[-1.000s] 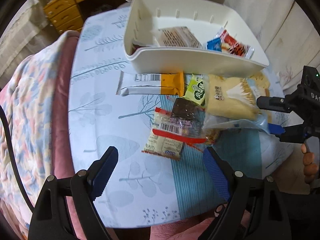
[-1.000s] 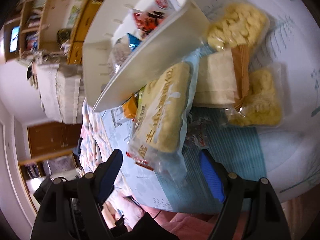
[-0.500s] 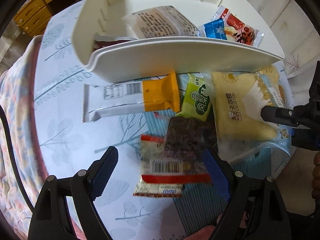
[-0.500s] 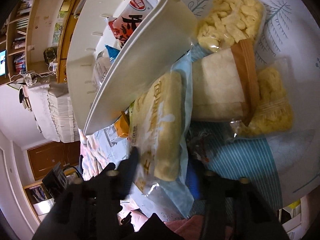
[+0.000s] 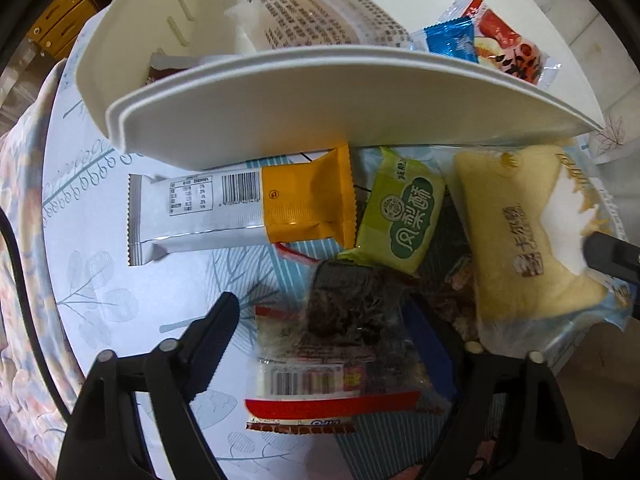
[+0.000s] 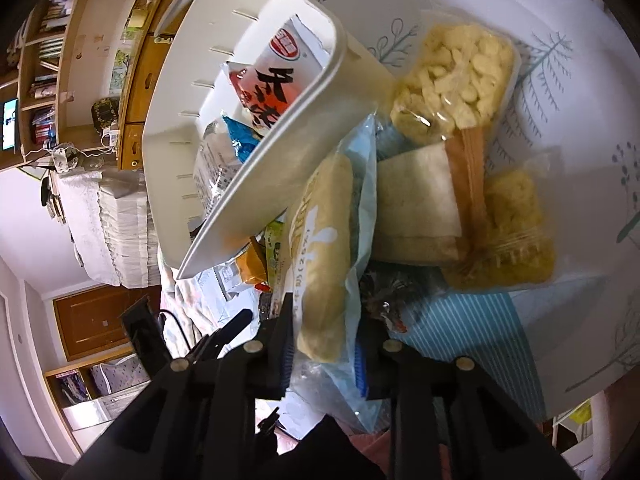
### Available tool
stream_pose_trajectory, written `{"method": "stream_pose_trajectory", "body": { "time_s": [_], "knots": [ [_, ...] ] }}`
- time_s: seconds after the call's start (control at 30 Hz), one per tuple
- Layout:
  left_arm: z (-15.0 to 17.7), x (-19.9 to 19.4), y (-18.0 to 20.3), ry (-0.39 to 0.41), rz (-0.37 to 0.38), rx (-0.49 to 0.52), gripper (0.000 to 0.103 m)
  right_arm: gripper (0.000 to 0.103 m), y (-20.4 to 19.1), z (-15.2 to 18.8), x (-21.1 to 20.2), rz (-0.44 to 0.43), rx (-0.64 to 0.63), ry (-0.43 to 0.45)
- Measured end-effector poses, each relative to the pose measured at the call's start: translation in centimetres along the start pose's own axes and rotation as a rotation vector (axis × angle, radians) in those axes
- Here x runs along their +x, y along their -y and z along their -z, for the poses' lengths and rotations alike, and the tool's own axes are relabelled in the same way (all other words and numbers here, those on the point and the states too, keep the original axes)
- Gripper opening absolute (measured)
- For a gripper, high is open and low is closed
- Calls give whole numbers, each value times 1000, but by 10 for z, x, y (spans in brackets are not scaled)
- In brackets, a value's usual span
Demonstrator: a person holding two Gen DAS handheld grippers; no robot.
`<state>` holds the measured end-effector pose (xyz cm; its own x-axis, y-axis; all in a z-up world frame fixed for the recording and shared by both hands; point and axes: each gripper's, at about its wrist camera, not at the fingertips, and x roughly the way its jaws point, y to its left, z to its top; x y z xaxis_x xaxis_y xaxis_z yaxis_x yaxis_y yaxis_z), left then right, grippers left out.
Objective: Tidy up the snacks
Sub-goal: 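Grasp the dark seaweed packet with left tool while right grasps yellow bread bag, then carry both packets into the white tray and open both tools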
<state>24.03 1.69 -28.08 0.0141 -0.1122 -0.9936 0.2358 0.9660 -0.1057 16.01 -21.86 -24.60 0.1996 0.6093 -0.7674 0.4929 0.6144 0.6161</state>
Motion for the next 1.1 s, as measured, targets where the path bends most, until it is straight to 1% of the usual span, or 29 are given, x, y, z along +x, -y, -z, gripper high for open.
{"method": "stream_pose_trajectory", "body": {
  "time_s": [0.03,0.1,0.17,0.23,0.27,0.3,0.33,0.53,0.7,0.83,0.93,1.0,1.1],
  "knots": [
    [-2,2,1,-9,-3,-5,68,22,0,0,-2,1,-1,-1],
    [-6,9,4,-24,-24,-12,66,22,-2,-2,-7,0,-1,-4],
    [-7,9,5,-18,-18,-19,64,22,-3,-2,-12,8,-5,-1],
    [-6,6,5,-10,-13,-14,55,21,-4,-3,-17,13,-9,6],
    [-5,4,3,-1,-9,-14,53,21,-4,-3,-19,12,-10,8],
    [-5,1,3,7,4,-13,46,21,-5,-2,-20,8,-10,8],
    [-1,0,3,8,22,-12,44,21,-5,-2,-21,5,-10,6],
    [7,-7,-13,-19,62,-20,42,21,-25,3,-24,17,-71,7],
    [19,-24,-24,-24,65,-3,42,21,-47,16,-30,14,-162,14],
    [27,-46,-35,-28,85,-4,42,21,-68,27,-34,31,-250,17],
    [30,-65,-43,-26,95,14,42,21,-85,36,-40,43,-325,26],
    [30,-77,-47,-14,104,32,42,21,-97,41,-44,51,-368,37],
    [24,-107,-51,10,106,62,42,21,-116,47,-52,50,-428,65]
  ]
}}
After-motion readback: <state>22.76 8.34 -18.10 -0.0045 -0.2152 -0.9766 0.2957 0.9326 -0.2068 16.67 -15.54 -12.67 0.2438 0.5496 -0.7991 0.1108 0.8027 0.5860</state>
